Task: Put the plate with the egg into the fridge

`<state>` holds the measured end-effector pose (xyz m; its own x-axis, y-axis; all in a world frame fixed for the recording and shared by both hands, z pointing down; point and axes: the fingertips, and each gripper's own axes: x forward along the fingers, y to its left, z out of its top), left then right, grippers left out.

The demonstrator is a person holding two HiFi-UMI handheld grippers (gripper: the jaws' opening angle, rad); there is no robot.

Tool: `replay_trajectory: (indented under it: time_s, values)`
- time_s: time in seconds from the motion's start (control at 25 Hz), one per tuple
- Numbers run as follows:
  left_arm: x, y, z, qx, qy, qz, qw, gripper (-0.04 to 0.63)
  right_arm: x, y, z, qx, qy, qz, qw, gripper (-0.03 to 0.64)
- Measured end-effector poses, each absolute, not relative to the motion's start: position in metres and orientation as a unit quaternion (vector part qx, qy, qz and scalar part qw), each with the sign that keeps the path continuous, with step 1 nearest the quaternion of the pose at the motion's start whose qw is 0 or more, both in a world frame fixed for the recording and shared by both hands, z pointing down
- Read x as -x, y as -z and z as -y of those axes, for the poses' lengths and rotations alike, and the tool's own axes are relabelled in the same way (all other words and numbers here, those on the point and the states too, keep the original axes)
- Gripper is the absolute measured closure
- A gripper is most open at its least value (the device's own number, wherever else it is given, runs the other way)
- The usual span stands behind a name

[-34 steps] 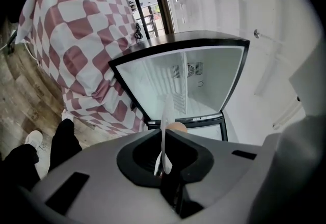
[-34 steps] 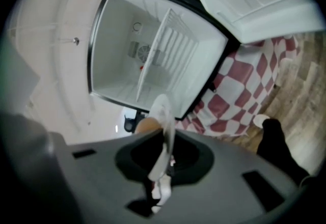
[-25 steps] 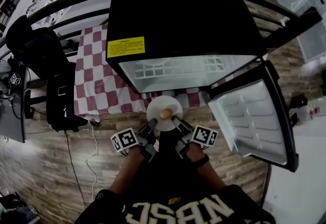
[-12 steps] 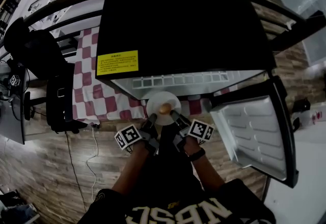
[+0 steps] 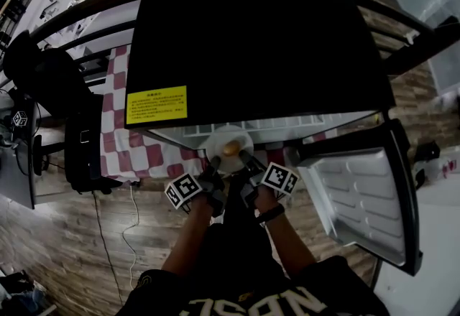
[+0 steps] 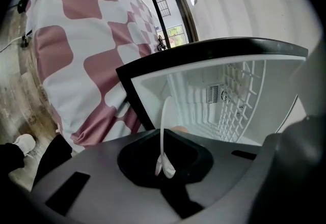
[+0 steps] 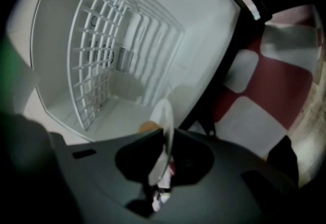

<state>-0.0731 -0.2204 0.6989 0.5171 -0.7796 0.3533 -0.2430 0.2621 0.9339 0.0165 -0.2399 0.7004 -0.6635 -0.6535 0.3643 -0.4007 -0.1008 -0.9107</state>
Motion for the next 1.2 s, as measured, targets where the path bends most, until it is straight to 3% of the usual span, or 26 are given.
replay_trajectory:
  time_s: [0.4, 0.84, 1.2]
  values:
    - [0.07, -0.705, 0.247, -0.561, 0.232, 0.464, 0.646, 0.563, -0.023, -0.703, 0.274, 0.428, 0.62, -0.647, 0.115, 0.578]
    - [0.072, -0.712, 0.263, -0.53, 0.261, 0.49, 0.641, 0.563, -0.024, -0.708, 0.294, 0.47, 0.603, -0.639, 0.082, 0.577]
    - [0.078, -0.714, 0.27, -0.507, 0.291, 0.506, 0.634, 0.563, -0.018, -0.706, 0.299, 0.479, 0.557, -0.679, -0.007, 0.552]
